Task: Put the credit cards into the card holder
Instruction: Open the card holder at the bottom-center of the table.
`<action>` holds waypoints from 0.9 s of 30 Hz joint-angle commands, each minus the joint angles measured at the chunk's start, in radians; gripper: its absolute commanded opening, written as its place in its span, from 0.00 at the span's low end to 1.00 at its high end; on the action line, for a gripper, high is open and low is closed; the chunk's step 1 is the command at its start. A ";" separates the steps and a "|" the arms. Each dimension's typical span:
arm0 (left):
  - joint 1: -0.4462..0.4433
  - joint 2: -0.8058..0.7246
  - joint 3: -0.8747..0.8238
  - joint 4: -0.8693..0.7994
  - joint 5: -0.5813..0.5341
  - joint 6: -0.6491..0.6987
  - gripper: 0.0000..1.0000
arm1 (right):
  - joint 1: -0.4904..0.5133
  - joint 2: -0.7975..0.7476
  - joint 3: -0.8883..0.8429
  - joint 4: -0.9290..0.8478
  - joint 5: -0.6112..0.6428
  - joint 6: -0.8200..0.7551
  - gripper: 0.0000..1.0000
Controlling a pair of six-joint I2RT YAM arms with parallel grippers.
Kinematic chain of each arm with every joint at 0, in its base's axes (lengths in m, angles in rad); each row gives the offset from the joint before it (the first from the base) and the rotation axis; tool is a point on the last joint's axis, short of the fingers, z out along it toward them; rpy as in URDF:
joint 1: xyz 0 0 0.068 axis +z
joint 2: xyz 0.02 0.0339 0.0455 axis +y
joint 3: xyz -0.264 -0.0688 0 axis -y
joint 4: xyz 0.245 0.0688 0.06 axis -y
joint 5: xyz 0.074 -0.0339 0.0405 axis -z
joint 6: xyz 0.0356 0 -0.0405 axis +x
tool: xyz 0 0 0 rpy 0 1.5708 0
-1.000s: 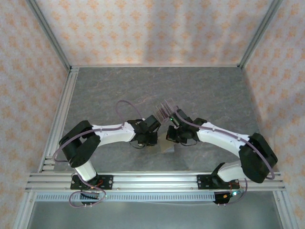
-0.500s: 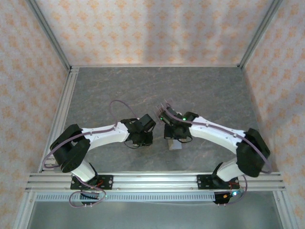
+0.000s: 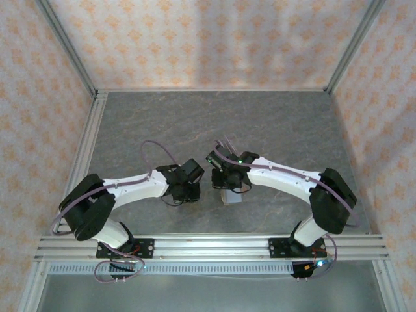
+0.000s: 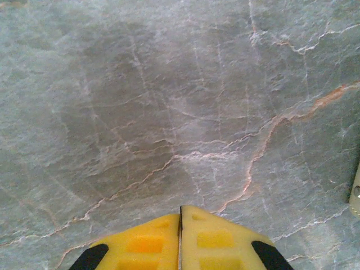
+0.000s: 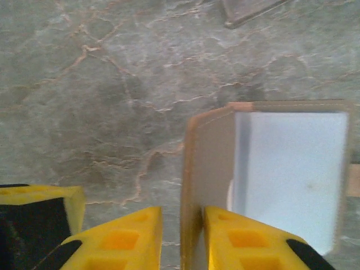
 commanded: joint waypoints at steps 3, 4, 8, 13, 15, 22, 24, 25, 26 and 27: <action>0.010 -0.031 -0.027 -0.034 -0.024 -0.021 0.10 | 0.004 -0.030 -0.033 0.106 -0.091 0.022 0.30; 0.013 -0.034 -0.025 -0.034 -0.024 -0.022 0.10 | 0.004 -0.023 -0.035 0.118 -0.103 0.025 0.30; 0.016 -0.043 -0.028 -0.043 -0.026 -0.019 0.10 | 0.003 -0.010 -0.065 0.190 -0.158 0.048 0.33; 0.026 -0.064 -0.032 -0.058 -0.027 -0.020 0.10 | 0.002 0.003 -0.103 0.241 -0.172 0.071 0.33; 0.029 -0.074 -0.034 -0.064 -0.031 -0.018 0.11 | 0.000 0.007 -0.124 0.262 -0.178 0.082 0.32; 0.038 -0.105 -0.039 -0.084 -0.029 -0.016 0.13 | -0.007 0.021 -0.172 0.312 -0.172 0.121 0.24; 0.038 -0.106 -0.035 -0.080 -0.022 -0.015 0.14 | -0.008 0.035 -0.174 0.315 -0.175 0.121 0.23; 0.038 -0.105 -0.032 -0.080 -0.020 -0.014 0.14 | -0.008 0.042 -0.173 0.314 -0.175 0.119 0.23; 0.038 -0.106 -0.027 -0.080 -0.020 -0.014 0.14 | -0.008 0.052 -0.174 0.315 -0.177 0.119 0.23; 0.038 -0.106 -0.023 -0.080 -0.019 -0.013 0.15 | -0.009 0.060 -0.175 0.317 -0.179 0.119 0.22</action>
